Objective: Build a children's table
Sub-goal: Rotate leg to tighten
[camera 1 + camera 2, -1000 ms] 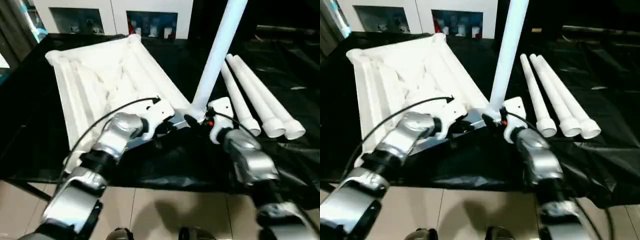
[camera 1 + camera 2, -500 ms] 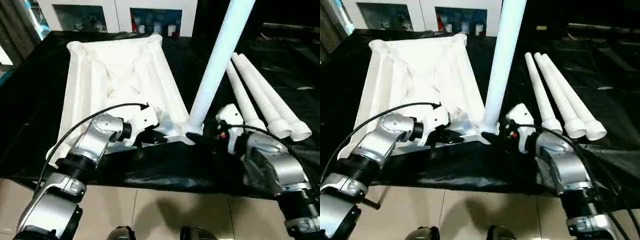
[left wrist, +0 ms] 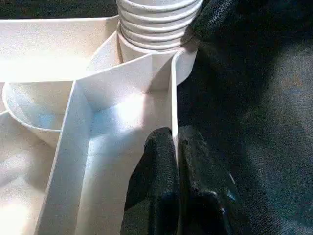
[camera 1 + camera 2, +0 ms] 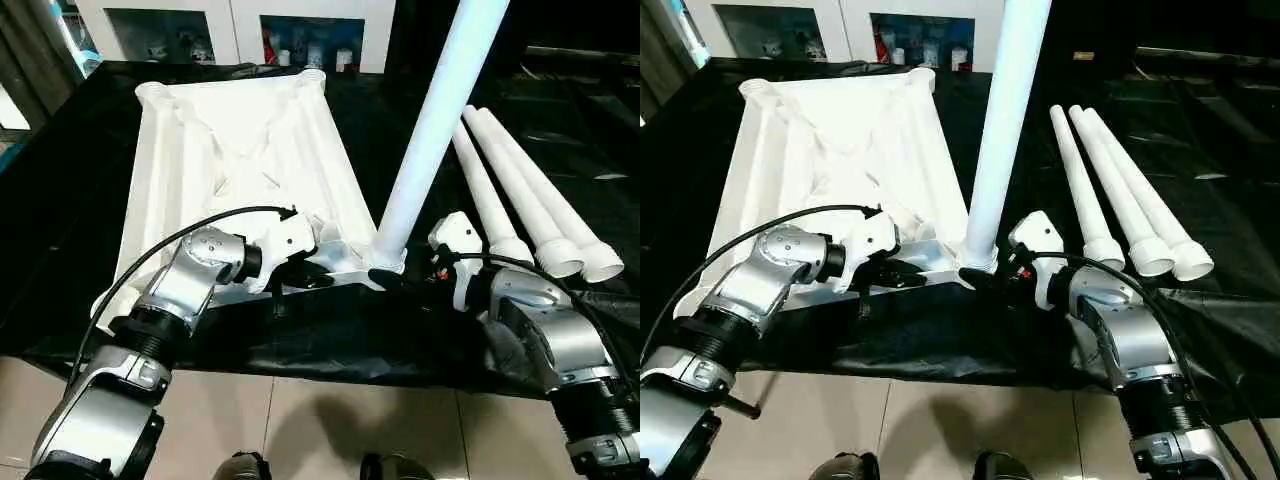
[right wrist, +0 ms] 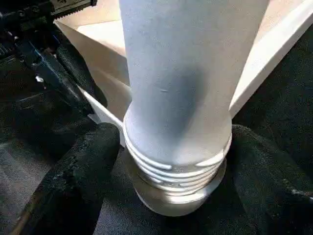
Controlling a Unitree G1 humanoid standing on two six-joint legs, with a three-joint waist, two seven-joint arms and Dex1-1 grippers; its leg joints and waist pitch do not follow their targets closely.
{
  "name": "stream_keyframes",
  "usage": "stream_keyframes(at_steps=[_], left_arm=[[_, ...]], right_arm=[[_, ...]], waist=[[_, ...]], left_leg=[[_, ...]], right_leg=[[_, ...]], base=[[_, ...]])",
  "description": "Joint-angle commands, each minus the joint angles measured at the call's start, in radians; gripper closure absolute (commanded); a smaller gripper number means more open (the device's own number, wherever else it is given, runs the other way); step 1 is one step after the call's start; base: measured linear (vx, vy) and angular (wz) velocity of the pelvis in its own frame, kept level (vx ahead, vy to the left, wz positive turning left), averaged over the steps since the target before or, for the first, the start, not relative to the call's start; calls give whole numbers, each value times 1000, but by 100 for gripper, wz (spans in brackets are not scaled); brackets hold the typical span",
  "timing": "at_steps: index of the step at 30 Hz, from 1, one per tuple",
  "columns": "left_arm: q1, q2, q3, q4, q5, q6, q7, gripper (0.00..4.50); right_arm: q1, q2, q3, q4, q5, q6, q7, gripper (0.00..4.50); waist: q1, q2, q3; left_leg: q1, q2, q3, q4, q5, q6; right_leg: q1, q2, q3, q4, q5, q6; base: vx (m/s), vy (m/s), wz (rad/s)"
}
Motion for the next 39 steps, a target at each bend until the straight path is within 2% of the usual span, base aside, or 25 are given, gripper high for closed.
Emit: stream_keyframes(at_steps=[1, 9, 16, 19, 21, 23, 24, 27, 28, 29, 30, 31, 33, 35, 36, 37, 38, 39], left_arm=[[-4, -6, -8, -21, -19, -31, -17, 450], [-1, -3, -7, -20, -20, -29, -21, 450], [0, -6, -2, -20, -29, -19, -23, 450], [-4, -24, 10, -12, -39, -1, -3, 450], [-14, -53, 18, 10, -40, 8, 35, 450], [-31, -99, 27, 47, -35, 11, 96, 450], [-38, -116, 26, 63, -30, 10, 119, 450], [-68, -190, 22, 132, 3, 11, 241, 450], [-68, -190, 22, 132, 3, 11, 241, 450], [-80, -217, 24, 156, 14, 20, 292, 450], [-98, -252, 25, 198, 34, 24, 364, 450], [-98, -253, 25, 199, 34, 24, 366, 450], [-114, -290, 22, 237, 49, 31, 421, 450], [-117, -299, 18, 241, 49, 26, 414, 450], [-116, -297, 13, 241, 53, 21, 401, 450], [-116, -294, 10, 241, 57, 21, 395, 450], [-115, -290, 6, 242, 62, 17, 388, 450], [-113, -284, 3, 243, 65, 13, 381, 450]], right_arm=[[-8, 4, 4, 8, -6, -11, 1, 108], [-10, 15, -2, 18, 8, -12, 1, 167], [7, 29, 0, 9, 20, -1, -2, 174], [23, 65, -12, 7, 21, 17, -55, 175], [26, 109, -25, 35, 3, 16, -142, 175], [23, 176, -48, 80, -16, 18, -267, 175], [18, 201, -59, 97, -17, 19, -309, 175], [-4, 285, -58, 164, -50, -5, -435, 175], [-4, 285, -58, 164, -50, -5, -435, 175], [-13, 315, -56, 184, -63, -11, -479, 175], [-30, 357, -59, 212, -74, -12, -537, 175], [-31, 358, -59, 213, -75, -12, -539, 175], [-52, 386, -58, 239, -85, -24, -572, 175], [-54, 388, -61, 236, -83, -29, -569, 120], [-54, 380, -70, 232, -82, -34, -563, 106], [-53, 376, -73, 230, -82, -37, -557, 106], [-54, 369, -76, 231, -85, -45, -555, 85], [-54, 361, -76, 229, -87, -53, -548, 85]], waist=[[3, -9, -91], [6, -6, -90], [7, -6, -91], [7, -6, -90], [3, -5, -87], [-2, -7, -83], [-3, -7, -82], [-8, -1, -74], [-10, -2, -72], [-10, -4, -69], [-9, -2, -69], [-10, -2, -70], [-10, -4, -70], [-6, -3, -72], [-8, -4, -72], [-8, 0, -72], [-8, -2, -72], [-8, -2, -73]], left_leg=[[8, 31, -4, -47, -37, 148], [8, 32, -4, -46, -48, 146], [7, 32, -6, -43, -39, 148], [6, 32, -6, -44, -43, 145], [6, 32, -6, -46, -60, 137], [8, 29, -7, -51, -104, 98], [9, 29, -6, -52, -116, 90], [15, 26, -6, -58, -182, 50], [17, 27, -6, -59, -195, 43], [19, 26, -9, -64, -217, 30], [24, 26, -8, -65, -226, 29], [25, 26, -8, -65, -229, 28], [20, 24, -11, -67, -224, 27], [24, 26, -9, -66, -229, 39], [21, 26, -9, -67, -226, 42], [17, 26, -11, -68, -220, 46], [16, 26, -11, -68, -219, 49], [17, 27, -11, -68, -217, 50]], right_leg=[[74, -61, 50, -47, 53, -303], [74, -61, 49, -47, 46, -306], [74, -61, 49, -43, 67, -310], [73, -63, 49, -45, 53, -308], [69, -62, 48, -48, 24, -304], [70, -62, 47, -59, -67, -286], [70, -63, 48, -62, -88, -280], [63, -63, 48, -77, -206, -246], [61, -63, 49, -81, -228, -238], [63, -64, 48, -88, -287, -215], [59, -64, 50, -93, -305, -204], [58, -63, 51, -94, -306, -202], [62, -62, 50, -93, -303, -196], [59, -64, 51, -96, -297, -190], [60, -64, 51, -96, -291, -192], [63, -62, 50, -93, -272, -193], [62, -63, 50, -93, -262, -195], [63, -64, 50, -92, -258, -197]], base=[[0, 0, 0], [0, 0, 0], [0, 0, 0], [0, 0, 0], [0, 0, 0], [0, 0, 0], [0, 0, 0], [0, 0, 0], [0, 0, 0], [0, 0, 0], [0, 0, 0], [0, 0, 0], [0, 0, 0], [0, 0, 0], [0, 0, 0], [0, 0, 0], [0, 0, 0], [0, 0, 0]])
